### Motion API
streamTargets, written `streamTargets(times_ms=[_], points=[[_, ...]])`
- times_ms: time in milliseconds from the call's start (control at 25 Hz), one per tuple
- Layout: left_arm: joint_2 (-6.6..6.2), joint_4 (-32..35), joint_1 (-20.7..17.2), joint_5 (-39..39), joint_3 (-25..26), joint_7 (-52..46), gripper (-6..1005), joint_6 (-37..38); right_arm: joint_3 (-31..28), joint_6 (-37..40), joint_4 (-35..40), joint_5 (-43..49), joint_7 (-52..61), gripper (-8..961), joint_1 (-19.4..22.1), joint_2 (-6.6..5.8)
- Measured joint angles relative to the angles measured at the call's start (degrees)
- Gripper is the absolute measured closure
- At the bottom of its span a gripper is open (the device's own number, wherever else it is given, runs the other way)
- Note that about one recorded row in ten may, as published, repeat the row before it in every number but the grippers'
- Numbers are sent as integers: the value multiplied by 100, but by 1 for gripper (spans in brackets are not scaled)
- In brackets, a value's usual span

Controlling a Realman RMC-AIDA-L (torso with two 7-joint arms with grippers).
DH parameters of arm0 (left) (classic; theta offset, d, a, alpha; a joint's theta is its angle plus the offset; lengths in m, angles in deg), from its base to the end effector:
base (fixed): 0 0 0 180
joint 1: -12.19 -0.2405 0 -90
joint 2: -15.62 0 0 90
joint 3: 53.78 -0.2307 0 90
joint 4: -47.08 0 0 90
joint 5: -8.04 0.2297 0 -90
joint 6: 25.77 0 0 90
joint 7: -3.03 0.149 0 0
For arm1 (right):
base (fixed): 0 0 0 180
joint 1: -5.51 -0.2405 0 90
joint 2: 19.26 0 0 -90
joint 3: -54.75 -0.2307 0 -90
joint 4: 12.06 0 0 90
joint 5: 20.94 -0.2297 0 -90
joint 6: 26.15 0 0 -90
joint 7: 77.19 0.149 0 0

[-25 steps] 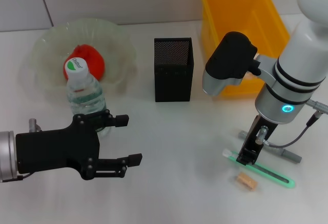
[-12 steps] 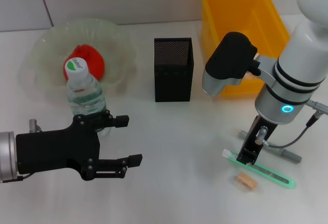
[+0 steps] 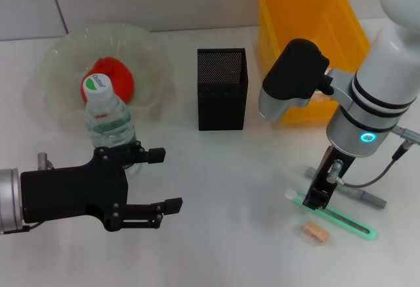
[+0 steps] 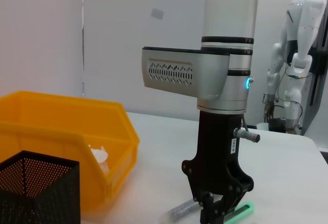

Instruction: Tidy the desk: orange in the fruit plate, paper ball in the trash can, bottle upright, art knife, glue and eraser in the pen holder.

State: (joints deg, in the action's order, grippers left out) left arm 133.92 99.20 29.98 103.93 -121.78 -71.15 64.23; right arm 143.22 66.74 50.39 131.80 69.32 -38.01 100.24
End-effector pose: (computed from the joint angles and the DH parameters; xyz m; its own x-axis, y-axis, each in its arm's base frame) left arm -0.2231 0.2973 -0.0058 0.8688 0.1228 0.4797 0.1952 -0.9752 -0.1040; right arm 0.1667 0.3480 -0.0376 0.6376 -0.5686 0.5197 -0.4579 -0.8223 -0.3378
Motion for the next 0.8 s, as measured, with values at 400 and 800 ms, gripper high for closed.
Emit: streamTargets(times_ms=[400,800], points=[[0,0,12,0,-3,-3,137,0,4,19,40,-5,-1,787,-7,-6],[0,0,13,0,-3,0,137,0,4,32,21,0,-23,785,-8,-6]])
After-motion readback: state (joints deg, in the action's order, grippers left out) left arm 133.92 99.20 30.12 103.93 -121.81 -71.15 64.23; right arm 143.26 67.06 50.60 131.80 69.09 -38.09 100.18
